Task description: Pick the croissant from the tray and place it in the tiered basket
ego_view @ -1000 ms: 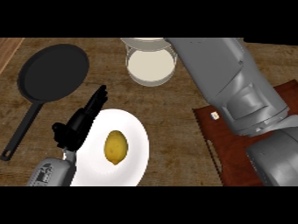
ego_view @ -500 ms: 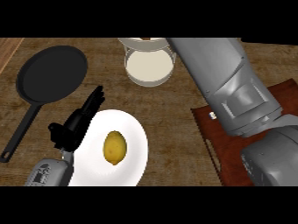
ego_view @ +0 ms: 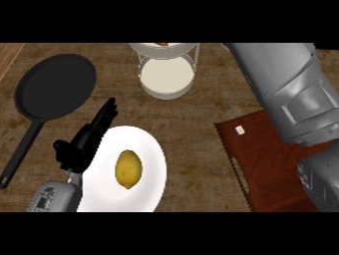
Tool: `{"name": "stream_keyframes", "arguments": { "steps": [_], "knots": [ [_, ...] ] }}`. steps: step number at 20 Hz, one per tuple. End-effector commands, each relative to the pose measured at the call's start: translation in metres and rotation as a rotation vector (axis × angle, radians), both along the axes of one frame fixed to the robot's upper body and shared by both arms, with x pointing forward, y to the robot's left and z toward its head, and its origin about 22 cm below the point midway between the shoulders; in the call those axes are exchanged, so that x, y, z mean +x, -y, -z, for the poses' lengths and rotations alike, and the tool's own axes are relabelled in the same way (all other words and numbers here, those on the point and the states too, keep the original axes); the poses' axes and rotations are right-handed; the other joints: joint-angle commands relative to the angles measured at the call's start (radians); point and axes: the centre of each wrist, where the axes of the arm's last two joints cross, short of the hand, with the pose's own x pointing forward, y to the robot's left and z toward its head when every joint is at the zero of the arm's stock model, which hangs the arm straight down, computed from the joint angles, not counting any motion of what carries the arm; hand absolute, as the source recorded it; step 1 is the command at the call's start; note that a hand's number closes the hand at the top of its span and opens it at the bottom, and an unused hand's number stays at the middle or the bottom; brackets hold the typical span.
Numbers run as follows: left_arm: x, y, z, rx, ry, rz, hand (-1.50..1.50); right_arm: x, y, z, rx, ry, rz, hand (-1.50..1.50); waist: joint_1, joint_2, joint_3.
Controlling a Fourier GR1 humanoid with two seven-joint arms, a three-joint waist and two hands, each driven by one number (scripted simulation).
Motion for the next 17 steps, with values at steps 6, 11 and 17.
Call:
{"name": "stream_keyframes", "arguments": {
  "steps": [6, 11, 17],
  "knots": [
    [-0.002, -0.028, -0.002, 0.014, -0.015, -0.041, 0.0, 0.012, 0.122, -0.019, 0.096, 0.258, 0.336, -1.5, -0.03, -0.008, 0.003],
    [-0.013, -0.026, 0.002, 0.003, -0.031, -0.058, 0.0, 0.006, 0.184, -0.006, 0.164, 0.297, 0.331, -1.5, -0.059, -0.025, 0.003],
    [-0.023, -0.022, 0.014, 0.006, -0.032, -0.057, 0.0, -0.015, 0.274, 0.027, 0.142, 0.27, 0.293, -1.5, -0.055, -0.021, 0.003]
  ]
}}
